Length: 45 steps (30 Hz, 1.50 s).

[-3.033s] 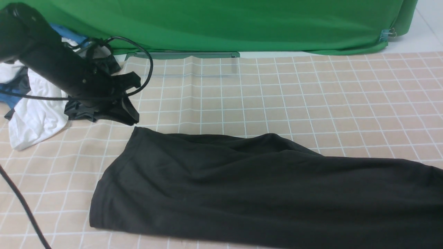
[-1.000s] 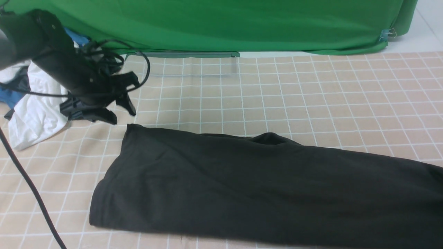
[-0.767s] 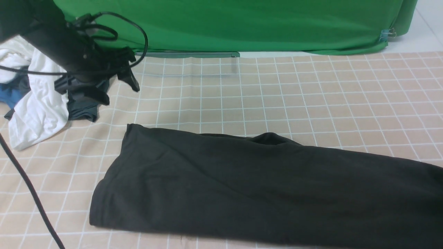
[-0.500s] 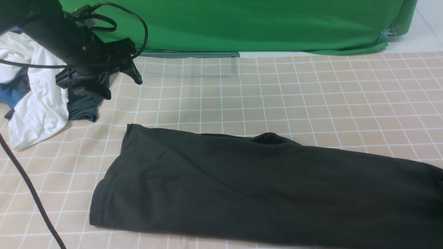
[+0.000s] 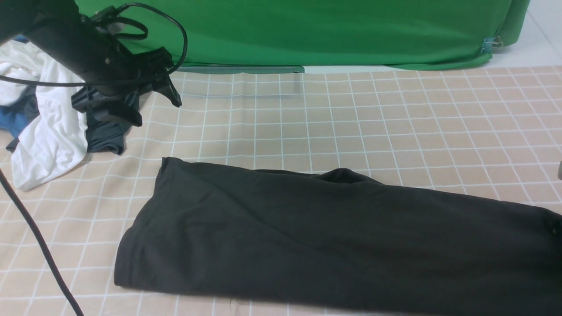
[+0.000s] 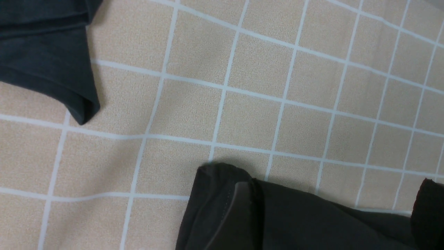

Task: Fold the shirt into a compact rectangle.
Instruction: 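Pull the folded dark garment lengthwise by its ends to straighten it flat on the table, then fold the right end of the dark garment over onto its left end with the right gripper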

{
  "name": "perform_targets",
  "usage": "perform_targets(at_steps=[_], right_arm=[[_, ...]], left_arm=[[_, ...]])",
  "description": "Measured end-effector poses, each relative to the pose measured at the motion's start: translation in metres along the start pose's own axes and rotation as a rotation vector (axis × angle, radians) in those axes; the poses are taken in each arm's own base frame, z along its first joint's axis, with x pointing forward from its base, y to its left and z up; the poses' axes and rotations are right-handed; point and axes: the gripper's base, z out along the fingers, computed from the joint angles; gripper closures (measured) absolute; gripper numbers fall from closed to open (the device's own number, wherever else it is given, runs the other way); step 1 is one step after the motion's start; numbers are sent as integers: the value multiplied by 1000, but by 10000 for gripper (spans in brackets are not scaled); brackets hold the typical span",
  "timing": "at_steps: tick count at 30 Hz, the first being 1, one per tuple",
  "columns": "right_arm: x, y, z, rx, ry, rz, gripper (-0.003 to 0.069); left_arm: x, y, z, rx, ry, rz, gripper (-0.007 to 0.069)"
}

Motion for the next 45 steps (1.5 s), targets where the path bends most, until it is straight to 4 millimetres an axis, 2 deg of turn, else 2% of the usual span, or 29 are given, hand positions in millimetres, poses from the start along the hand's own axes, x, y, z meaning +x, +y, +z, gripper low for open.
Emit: perform_targets(at_steps=[4,9,11,14,16,17,18,21,22,23,25,26,28,29,31,35,37,40,45], right_arm=[[-15,-5,-13,41,9,-19,537],[-33,-6,-55,86,-59,6,537],[-34,2,-76,97,-92,13,537],[-31,29,-105,103,-145,15,537],[-25,61,-121,93,-180,-24,537],[-24,64,-124,90,-188,-20,537],[-17,97,-133,69,-217,-67,537],[-6,144,-143,26,-265,-128,537],[2,172,-148,-12,-296,-154,537],[6,183,-148,-22,-301,-175,537],[21,226,-153,-89,-340,-224,537],[25,240,-154,-112,-349,-238,537],[33,271,-154,-165,-368,-272,537],[34,274,-153,-170,-369,-276,537],[44,312,-149,-230,-377,-317,537],[58,356,-140,-296,-395,-376,537],[63,369,-136,-325,-407,-393,537],[76,402,-124,-410,-438,-433,537],[92,429,-104,-475,-446,-464,537]], left_arm=[[-5,-4,-15,-26,1,52,45],[-16,-14,-52,-54,-93,114,45],[-19,-19,-65,-47,-136,127,53],[-23,-26,-78,-20,-178,132,110],[-24,-30,-83,6,-191,126,181],[-24,-30,-83,8,-192,127,198],[-25,-33,-85,29,-198,128,273],[-27,-37,-90,49,-211,141,403],[-29,-40,-98,57,-227,163,468],[-30,-41,-100,59,-230,166,485],[-32,-48,-117,70,-247,204,569],[-33,-51,-125,74,-260,220,587],[-34,-57,-141,83,-289,241,610],[-35,-58,-144,85,-298,244,613],[-36,-65,-161,108,-343,263,613],[-36,-72,-175,137,-383,273,610],[-36,-74,-179,149,-395,276,610],[-36,-77,-184,164,-410,280,610],[-36,-76,-184,161,-410,281,610]])
